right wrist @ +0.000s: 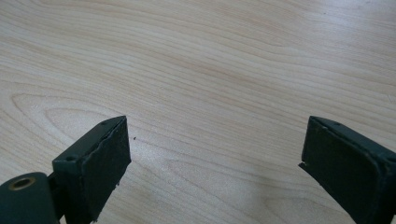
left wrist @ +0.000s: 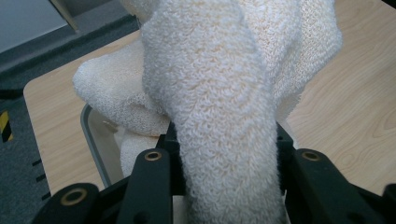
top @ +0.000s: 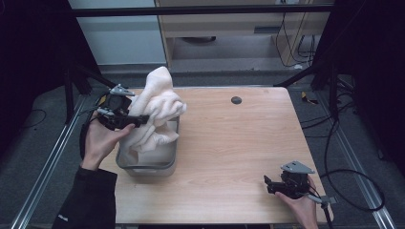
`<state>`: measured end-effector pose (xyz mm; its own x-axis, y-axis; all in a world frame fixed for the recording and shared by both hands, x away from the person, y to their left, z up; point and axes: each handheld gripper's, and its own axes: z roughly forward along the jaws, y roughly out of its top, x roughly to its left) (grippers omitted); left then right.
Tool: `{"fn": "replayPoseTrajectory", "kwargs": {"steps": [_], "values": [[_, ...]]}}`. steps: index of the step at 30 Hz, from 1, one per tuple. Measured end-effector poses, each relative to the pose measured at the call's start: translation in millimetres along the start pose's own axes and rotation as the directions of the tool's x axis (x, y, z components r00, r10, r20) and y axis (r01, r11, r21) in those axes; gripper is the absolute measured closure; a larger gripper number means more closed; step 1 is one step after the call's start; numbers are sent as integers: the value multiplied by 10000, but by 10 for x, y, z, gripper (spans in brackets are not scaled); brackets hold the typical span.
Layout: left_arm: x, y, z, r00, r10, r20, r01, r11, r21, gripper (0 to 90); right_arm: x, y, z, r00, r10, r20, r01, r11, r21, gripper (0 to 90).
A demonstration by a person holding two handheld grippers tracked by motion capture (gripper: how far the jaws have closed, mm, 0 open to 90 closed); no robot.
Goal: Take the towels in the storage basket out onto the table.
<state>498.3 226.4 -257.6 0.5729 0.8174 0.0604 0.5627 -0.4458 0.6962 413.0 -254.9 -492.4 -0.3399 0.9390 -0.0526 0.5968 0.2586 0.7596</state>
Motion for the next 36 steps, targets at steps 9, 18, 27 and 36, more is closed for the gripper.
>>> {"fn": "replayPoseTrajectory", "kwargs": {"steps": [9,18,27,36], "values": [[-180,71,-39,9985,477,266,-476,9989,-41,628,-1,2,-12,10000,45,-10,-45,10000,-38,79],[-379,136,-36,9934,942,651,-944,9955,-6,627,2,3,-19,10000,46,5,-46,10000,-43,79],[-557,231,-11,9867,1283,996,-1285,9917,-50,627,-7,3,-29,10000,8,17,-8,9999,-103,79],[-763,353,40,9784,1626,1277,-1625,9866,-114,626,-22,-2,-39,10000,61,25,-61,9998,-173,79]]}}
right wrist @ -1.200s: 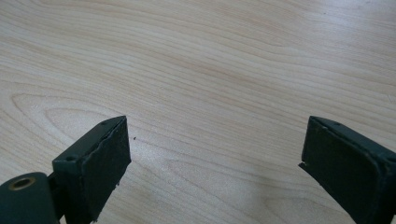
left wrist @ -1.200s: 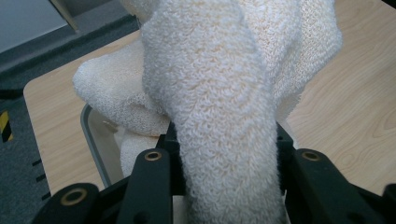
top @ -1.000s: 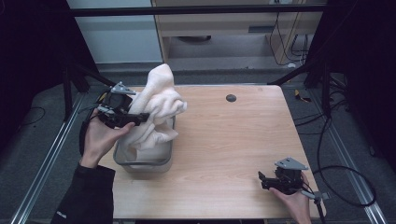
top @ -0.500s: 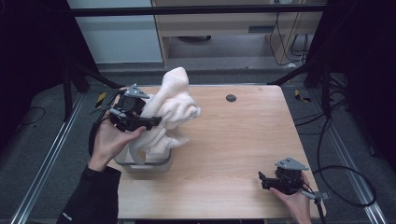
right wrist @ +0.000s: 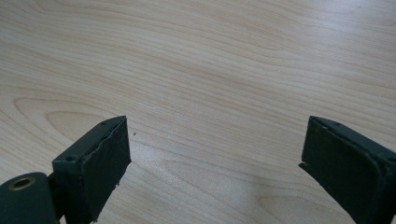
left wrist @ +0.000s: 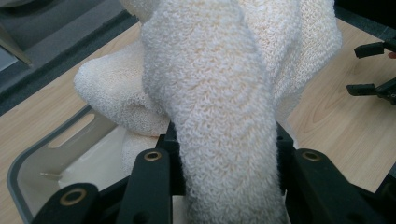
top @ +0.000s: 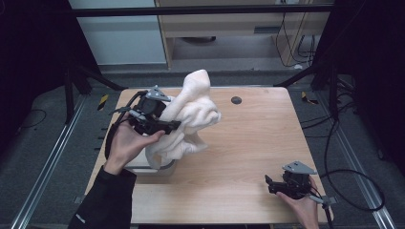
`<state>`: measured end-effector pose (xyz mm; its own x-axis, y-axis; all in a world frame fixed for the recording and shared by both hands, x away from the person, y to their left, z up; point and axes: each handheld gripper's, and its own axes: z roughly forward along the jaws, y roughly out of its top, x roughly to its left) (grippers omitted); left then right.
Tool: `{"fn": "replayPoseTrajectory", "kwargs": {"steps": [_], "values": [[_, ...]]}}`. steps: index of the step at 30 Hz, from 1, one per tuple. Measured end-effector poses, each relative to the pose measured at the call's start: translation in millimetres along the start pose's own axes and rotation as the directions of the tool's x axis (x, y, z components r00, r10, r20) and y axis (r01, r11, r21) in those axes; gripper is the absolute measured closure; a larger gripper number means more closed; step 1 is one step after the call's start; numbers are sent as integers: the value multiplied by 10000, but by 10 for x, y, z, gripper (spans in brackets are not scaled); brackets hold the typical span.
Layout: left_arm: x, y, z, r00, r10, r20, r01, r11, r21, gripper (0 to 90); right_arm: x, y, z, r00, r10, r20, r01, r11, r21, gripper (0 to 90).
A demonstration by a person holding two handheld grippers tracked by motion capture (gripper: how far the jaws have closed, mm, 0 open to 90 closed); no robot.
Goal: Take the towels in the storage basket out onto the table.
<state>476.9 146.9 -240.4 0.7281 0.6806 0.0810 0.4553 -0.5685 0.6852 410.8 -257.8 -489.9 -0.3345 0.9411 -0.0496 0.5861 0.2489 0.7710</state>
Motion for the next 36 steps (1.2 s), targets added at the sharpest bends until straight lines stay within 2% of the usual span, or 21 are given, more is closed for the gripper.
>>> {"fn": "replayPoseTrajectory", "kwargs": {"steps": [2,4,12,36], "values": [[-19,16,7,10000,-9,7,9,10000,-37,626,6,0,-6,9999,122,-34,-121,9999,26,79],[-65,63,16,9999,163,56,-163,9999,28,627,-3,0,-9,9999,98,-33,-98,10000,1,79],[-166,148,105,9994,282,219,-282,9996,10,626,-18,-7,-18,9999,126,-10,-126,9999,-78,76],[-469,315,581,9920,893,891,-932,9948,402,626,-31,-14,-28,9997,225,-32,-226,9995,-215,76]]}}
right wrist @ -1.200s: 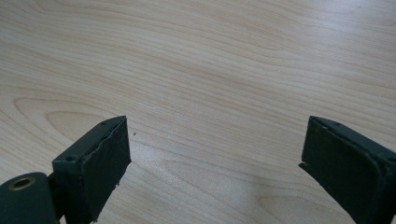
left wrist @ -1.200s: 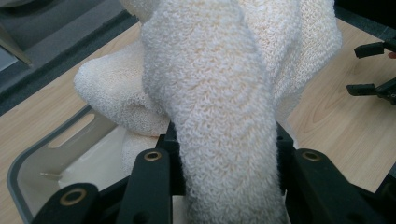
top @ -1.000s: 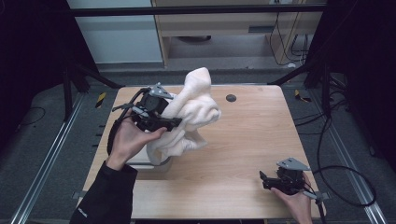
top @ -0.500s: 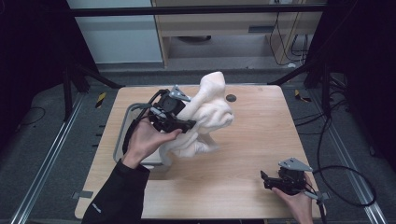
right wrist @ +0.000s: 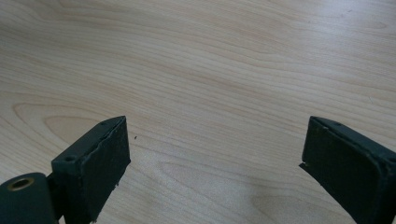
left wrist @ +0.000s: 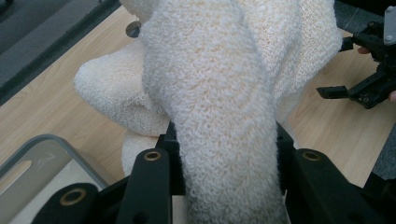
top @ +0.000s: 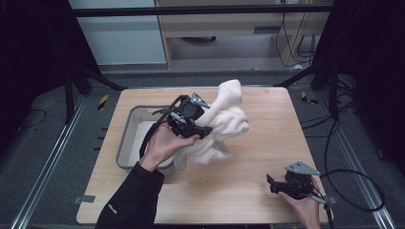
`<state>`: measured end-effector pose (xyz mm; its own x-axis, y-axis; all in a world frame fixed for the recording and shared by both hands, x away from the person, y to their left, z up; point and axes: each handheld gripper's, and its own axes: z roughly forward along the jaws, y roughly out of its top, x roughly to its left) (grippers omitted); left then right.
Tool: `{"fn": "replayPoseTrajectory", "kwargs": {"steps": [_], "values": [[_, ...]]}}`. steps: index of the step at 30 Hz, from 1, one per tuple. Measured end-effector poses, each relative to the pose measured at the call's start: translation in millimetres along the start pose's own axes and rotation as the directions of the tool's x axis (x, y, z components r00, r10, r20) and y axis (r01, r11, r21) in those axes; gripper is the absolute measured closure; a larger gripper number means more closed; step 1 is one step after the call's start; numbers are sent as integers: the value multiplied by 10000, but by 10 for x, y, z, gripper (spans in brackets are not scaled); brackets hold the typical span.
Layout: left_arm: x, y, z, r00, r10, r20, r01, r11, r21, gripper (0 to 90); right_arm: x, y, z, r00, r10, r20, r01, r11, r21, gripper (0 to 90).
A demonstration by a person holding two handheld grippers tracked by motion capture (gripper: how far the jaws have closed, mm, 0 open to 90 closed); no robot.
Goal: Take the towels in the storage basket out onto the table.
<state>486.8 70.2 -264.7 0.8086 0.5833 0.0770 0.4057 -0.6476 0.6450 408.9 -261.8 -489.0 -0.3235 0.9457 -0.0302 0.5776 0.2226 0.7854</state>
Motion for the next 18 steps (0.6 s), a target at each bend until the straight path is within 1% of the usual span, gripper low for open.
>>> {"fn": "replayPoseTrajectory", "kwargs": {"steps": [1,2,3,4,6,7,9,10,11,12,13,14,15,16,18], "values": [[0,0,0,10000,0,0,0,10000,0,626,0,0,0,10000,0,0,0,10000,0,76],[-17,6,50,10000,39,92,-40,10000,53,626,-2,-1,3,10000,-54,22,54,10000,-9,76],[-17,6,50,10000,39,92,-40,10000,53,625,-2,-1,3,10000,-50,20,50,10000,-12,76],[-34,10,109,9998,56,167,-58,9999,113,625,-2,0,0,10000,-44,0,44,10000,-16,75],[-41,12,140,9998,71,191,-74,9999,140,625,-1,-1,0,10000,-27,3,27,10000,-23,76],[-51,16,200,9996,86,257,-91,9997,215,625,-2,-1,0,10000,-32,1,32,10000,-24,75],[-54,18,228,9995,108,291,-116,9996,260,625,-3,-2,0,10000,-36,5,36,10000,-21,75],[-60,19,286,9993,119,341,-130,9994,334,624,-1,-3,1,10000,0,5,0,10000,-9,75],[-60,19,286,9993,119,341,-130,9994,334,625,-1,-3,1,10000,0,5,0,10000,-9,75],[-62,19,343,9992,107,397,-124,9990,424,625,-4,-4,2,10000,-17,14,17,10000,-4,75],[-62,19,343,9992,107,397,-124,9990,424,624,-4,-4,2,10000,-17,14,17,10000,-4,75],[-58,22,392,9990,164,416,-188,9982,563,624,-14,-4,5,9999,-118,15,118,9999,-35,75],[-58,22,392,9990,164,416,-188,9982,563,624,-13,-4,4,9999,-108,23,108,9999,-29,75],[-62,20,441,9990,119,435,-144,9981,593,624,-13,-4,2,10000,-92,29,93,10000,-24,75],[-58,23,482,9987,151,487,-186,9971,741,624,-10,-5,1,10000,-53,23,53,10000,-21,74]]}}
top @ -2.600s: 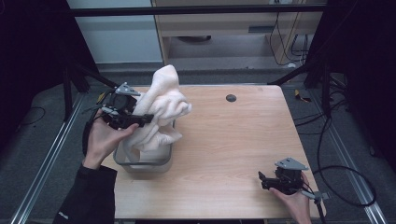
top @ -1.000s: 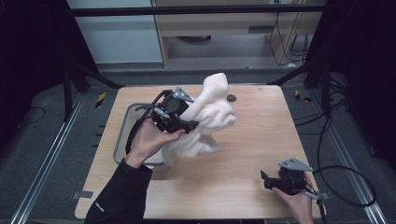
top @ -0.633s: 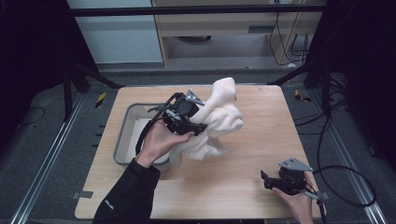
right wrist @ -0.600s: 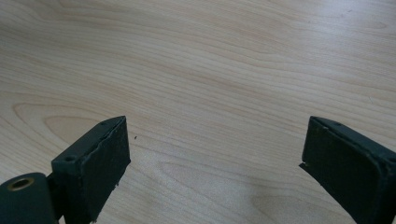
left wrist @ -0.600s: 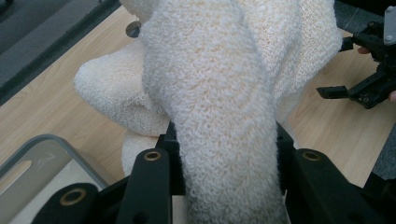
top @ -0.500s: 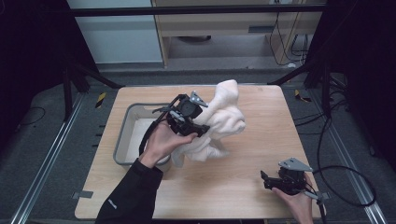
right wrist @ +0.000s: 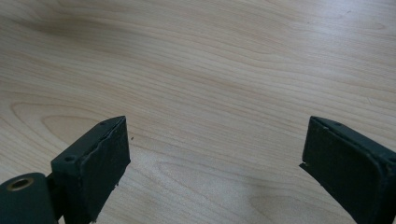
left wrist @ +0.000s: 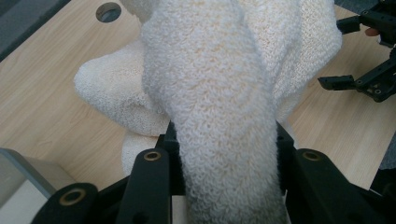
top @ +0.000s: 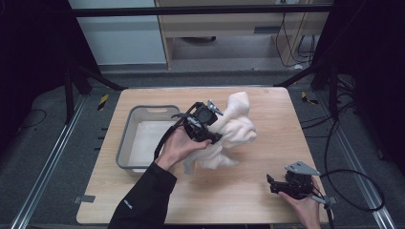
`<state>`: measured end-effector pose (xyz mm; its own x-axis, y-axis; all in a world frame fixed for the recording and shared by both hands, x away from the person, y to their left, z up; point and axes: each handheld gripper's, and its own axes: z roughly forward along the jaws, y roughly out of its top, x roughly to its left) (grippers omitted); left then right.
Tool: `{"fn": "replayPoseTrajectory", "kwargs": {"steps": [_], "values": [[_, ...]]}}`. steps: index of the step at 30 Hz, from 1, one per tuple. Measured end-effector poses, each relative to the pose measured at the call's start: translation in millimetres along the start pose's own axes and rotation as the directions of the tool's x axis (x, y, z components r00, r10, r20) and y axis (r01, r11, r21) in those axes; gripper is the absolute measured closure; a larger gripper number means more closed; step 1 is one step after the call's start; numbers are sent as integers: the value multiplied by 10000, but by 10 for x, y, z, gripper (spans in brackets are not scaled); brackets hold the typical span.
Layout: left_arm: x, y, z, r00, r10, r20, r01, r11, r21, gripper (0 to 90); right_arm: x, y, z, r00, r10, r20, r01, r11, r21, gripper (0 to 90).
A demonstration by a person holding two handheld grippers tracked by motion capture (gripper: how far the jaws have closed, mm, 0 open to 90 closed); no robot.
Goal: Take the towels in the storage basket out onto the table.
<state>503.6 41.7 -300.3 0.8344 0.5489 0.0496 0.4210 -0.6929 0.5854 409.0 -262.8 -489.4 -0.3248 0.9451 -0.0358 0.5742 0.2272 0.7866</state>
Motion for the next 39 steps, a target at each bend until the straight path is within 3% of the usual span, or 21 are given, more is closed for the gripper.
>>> {"fn": "replayPoseTrajectory", "kwargs": {"steps": [23,39], "values": [[-20,-12,568,9995,19,318,-35,9987,499,620,-13,-10,10,10000,-12,93,11,10000,64,74],[-33,-143,976,9986,-189,500,145,9960,879,588,-10,-18,24,10000,-11,53,11,9999,119,72]]}}
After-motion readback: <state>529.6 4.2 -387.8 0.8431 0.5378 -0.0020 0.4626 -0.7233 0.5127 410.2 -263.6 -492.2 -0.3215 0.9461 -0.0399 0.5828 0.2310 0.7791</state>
